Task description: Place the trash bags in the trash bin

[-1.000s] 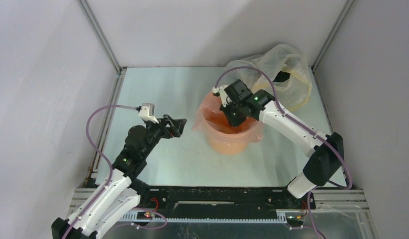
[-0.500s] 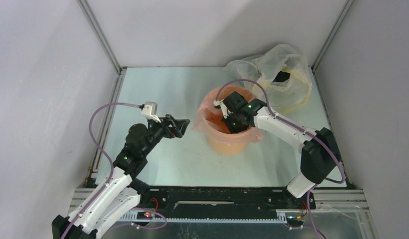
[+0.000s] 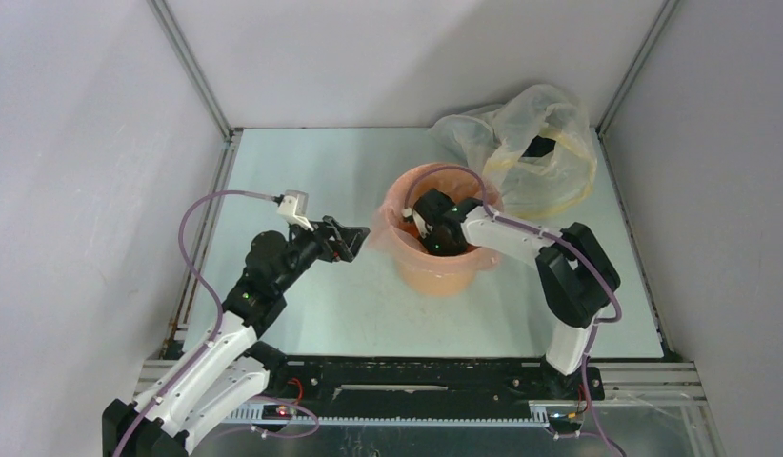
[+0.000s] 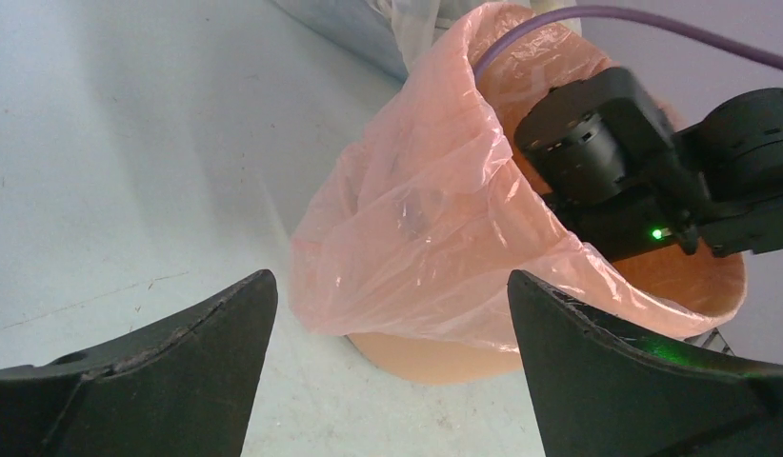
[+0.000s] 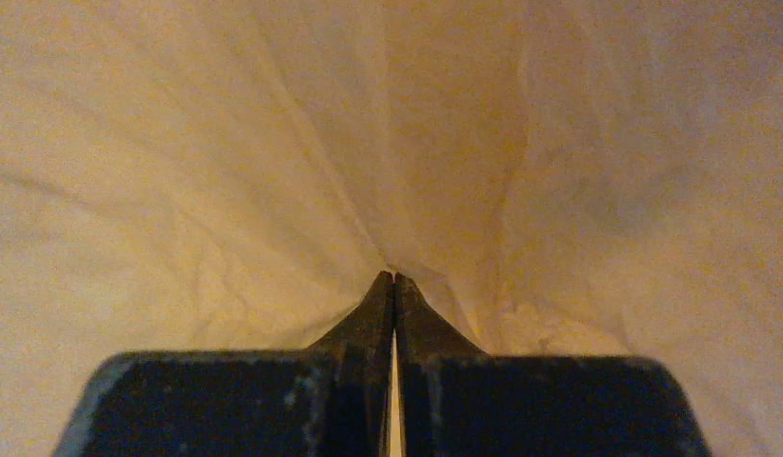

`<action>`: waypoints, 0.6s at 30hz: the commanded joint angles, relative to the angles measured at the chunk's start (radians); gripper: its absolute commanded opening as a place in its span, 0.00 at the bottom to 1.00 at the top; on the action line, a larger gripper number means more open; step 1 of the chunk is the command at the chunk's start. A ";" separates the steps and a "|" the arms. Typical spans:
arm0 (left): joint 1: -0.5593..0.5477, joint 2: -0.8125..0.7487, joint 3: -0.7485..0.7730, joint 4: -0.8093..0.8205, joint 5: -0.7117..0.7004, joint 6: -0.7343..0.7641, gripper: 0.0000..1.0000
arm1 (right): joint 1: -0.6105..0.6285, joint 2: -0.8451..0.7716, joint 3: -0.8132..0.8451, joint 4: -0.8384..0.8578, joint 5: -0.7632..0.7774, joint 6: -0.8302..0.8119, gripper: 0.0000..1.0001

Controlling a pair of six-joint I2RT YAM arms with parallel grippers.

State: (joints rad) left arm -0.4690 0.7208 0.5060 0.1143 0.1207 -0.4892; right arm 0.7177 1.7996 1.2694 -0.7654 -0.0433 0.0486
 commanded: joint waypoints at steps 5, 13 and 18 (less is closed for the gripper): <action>0.001 -0.012 0.048 0.025 0.009 0.008 0.99 | 0.015 0.107 -0.053 0.103 0.011 0.040 0.00; 0.001 -0.011 0.061 0.008 0.009 0.013 0.99 | 0.019 0.164 -0.095 0.171 -0.004 0.071 0.00; 0.001 -0.009 0.064 0.003 0.010 0.011 0.99 | 0.022 0.097 -0.102 0.165 0.020 0.078 0.00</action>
State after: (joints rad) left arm -0.4690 0.7197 0.5259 0.1028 0.1200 -0.4889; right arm 0.7277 1.8866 1.2232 -0.6640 -0.0410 0.1051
